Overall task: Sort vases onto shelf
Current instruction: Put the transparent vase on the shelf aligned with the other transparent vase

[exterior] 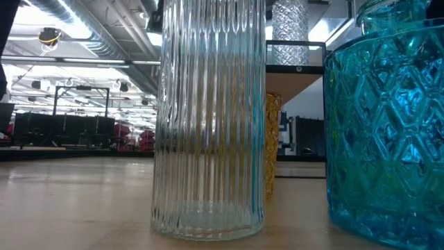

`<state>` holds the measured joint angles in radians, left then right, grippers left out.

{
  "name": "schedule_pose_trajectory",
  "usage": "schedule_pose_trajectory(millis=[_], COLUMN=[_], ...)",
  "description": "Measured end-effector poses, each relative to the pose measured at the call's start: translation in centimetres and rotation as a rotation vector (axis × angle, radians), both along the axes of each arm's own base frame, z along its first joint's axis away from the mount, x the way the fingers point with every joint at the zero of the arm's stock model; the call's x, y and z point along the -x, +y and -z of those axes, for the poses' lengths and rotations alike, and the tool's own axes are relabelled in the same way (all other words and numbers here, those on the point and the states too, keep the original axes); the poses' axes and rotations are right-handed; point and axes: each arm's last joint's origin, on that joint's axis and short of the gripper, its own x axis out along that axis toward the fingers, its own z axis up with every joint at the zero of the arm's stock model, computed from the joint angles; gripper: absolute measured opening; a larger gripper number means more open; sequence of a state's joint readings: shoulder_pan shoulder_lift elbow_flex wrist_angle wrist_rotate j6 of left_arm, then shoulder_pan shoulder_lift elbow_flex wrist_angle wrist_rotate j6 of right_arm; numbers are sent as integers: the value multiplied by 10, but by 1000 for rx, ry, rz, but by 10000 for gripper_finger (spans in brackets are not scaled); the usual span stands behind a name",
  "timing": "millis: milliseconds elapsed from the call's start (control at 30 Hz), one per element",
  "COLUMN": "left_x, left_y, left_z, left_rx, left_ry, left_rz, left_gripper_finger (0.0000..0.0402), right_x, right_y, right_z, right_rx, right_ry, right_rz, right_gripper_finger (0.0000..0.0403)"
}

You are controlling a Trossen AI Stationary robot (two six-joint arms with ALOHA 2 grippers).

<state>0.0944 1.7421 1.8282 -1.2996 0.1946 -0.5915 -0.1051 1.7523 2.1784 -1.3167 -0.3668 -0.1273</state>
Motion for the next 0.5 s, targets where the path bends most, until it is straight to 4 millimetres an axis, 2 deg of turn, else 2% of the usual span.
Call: schedule_pose_trajectory(millis=[500], left_x=[-6], left_y=[0], left_z=[-2], left_rx=[-24], left_ry=[-63], left_rz=[22], left_gripper_finger=[46], right_x=[2], right_y=[0], right_z=[1], right_rx=[-32], right_ry=[34], right_rz=[31], right_gripper_finger=[143])
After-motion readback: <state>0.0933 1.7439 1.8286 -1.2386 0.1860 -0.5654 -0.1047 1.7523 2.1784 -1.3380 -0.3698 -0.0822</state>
